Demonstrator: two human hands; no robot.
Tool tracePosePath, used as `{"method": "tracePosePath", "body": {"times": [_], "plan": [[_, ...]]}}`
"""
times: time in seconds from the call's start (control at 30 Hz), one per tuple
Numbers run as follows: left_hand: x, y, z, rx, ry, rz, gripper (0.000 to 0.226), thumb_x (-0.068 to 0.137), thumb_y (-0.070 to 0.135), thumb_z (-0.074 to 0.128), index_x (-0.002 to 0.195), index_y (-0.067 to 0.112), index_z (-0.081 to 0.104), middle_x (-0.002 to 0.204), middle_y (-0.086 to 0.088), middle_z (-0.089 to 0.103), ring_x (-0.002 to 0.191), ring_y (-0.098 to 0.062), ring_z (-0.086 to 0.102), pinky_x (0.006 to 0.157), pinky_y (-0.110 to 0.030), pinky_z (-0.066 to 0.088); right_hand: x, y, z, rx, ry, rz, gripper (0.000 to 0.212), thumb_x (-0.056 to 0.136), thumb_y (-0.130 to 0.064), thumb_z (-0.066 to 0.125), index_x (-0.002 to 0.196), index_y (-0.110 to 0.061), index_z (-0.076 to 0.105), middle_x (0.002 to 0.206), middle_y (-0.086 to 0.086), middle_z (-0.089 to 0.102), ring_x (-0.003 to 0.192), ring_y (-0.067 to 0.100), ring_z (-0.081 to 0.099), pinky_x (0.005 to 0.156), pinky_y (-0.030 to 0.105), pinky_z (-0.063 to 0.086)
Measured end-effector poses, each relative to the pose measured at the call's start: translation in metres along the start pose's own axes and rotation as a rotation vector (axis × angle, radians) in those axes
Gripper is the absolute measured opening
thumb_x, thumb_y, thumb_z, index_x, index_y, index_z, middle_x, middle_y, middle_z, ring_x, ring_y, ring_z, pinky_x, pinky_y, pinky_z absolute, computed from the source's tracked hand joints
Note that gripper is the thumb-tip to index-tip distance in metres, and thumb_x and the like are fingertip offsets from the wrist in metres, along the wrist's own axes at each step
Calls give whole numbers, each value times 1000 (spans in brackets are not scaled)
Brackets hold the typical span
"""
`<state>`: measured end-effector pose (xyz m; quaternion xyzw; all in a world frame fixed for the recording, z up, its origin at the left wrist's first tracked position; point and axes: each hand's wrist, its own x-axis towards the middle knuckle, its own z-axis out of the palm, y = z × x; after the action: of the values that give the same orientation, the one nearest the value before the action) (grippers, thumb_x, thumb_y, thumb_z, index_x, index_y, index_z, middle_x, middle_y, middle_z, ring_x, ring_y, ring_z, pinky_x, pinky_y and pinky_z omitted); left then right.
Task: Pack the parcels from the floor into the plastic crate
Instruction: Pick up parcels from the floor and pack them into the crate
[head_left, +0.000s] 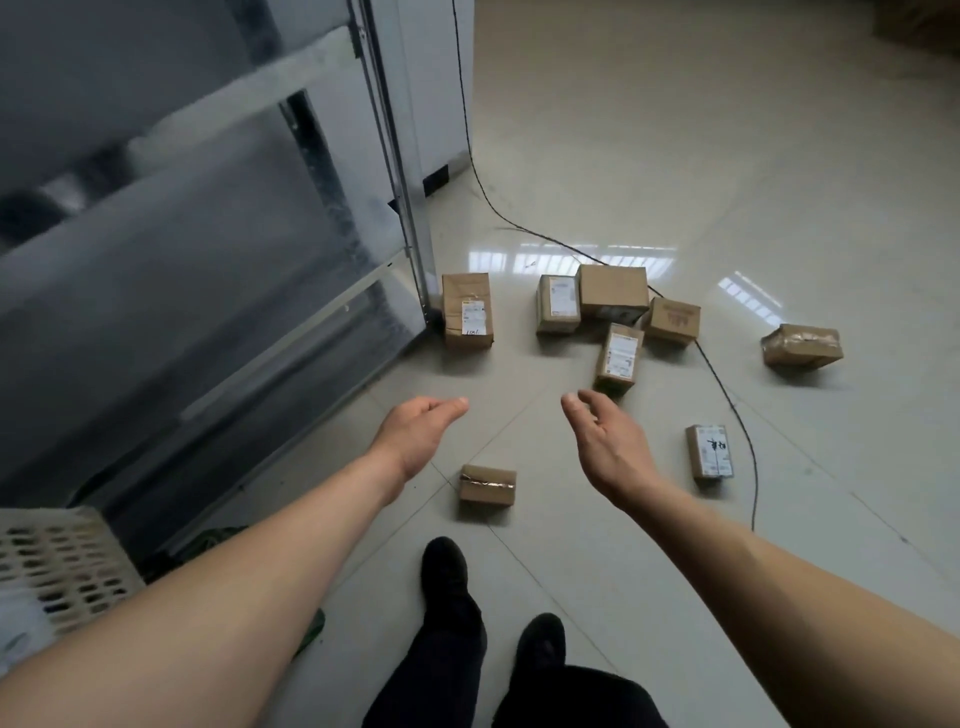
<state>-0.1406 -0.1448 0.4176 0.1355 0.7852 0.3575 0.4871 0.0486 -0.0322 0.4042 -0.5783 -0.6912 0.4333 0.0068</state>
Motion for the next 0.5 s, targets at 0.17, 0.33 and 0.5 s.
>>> {"method": "tracePosePath", "body": {"times": [0.17,0.33,0.5], "plan": [[56,-33,18,41,-52,-88,26,91,41,62,105,19,66,109,3,60,102,-14,52,88,-28,38,40,31,40,25,-36,80,62,100,-56,39,146,-16,47,149,7,50,136,24,45,112,38,35],[121,-82,49,63,-49,-150,26,92,41,61,105,20,65,103,5,59,91,-11,51,84,-30,40,88,86,88,16,-111,156,62,100,-55,40,147,-16,45,150,5,48,138,22,44,113,38,33],[195,-155,85,98,-39,-245,24,91,46,60,104,25,62,110,4,59,100,-16,52,85,-32,42,146,161,158,27,-187,250,64,98,-59,39,147,-17,45,149,4,49,137,22,45,111,37,34]]}}
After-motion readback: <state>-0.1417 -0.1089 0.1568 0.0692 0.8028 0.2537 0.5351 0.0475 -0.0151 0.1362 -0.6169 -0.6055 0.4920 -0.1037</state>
